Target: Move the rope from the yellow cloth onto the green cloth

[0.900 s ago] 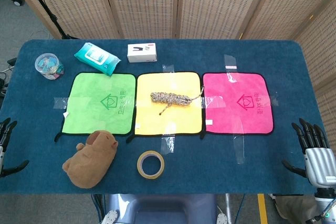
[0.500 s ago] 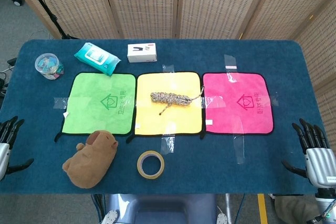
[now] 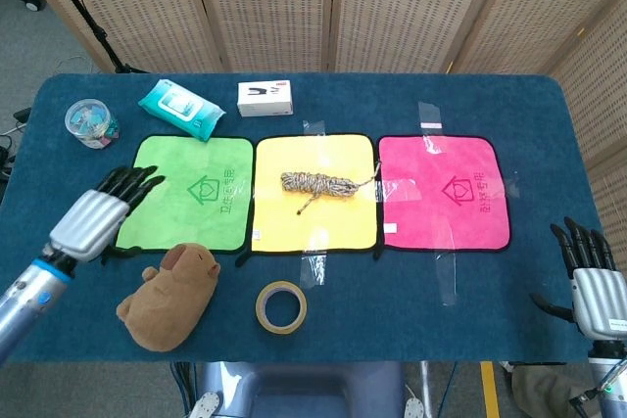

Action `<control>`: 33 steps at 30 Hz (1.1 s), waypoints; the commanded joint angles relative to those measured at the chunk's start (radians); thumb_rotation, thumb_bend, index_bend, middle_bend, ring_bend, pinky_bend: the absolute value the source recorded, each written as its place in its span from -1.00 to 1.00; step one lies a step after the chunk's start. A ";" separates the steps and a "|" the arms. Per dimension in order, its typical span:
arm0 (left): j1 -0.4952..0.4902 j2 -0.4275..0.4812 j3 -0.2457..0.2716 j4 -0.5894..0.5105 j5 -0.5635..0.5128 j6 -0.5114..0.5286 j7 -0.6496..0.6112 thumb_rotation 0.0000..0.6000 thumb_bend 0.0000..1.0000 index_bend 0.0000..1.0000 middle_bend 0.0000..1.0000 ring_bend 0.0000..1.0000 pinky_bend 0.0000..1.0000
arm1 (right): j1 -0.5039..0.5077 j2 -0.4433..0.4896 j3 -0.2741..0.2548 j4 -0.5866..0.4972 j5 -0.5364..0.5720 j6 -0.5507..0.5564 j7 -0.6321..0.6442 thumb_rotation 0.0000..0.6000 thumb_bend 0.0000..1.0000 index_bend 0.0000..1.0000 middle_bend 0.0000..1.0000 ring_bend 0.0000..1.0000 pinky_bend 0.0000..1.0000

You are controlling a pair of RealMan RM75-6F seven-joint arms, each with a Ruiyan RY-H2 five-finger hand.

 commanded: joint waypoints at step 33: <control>-0.862 -0.687 0.089 0.554 -0.853 -0.418 0.620 1.00 -0.78 -1.00 -1.00 -1.00 -1.00 | -0.004 0.012 0.059 0.064 0.148 -0.070 0.016 1.00 -1.00 -1.00 -1.00 -1.00 -1.00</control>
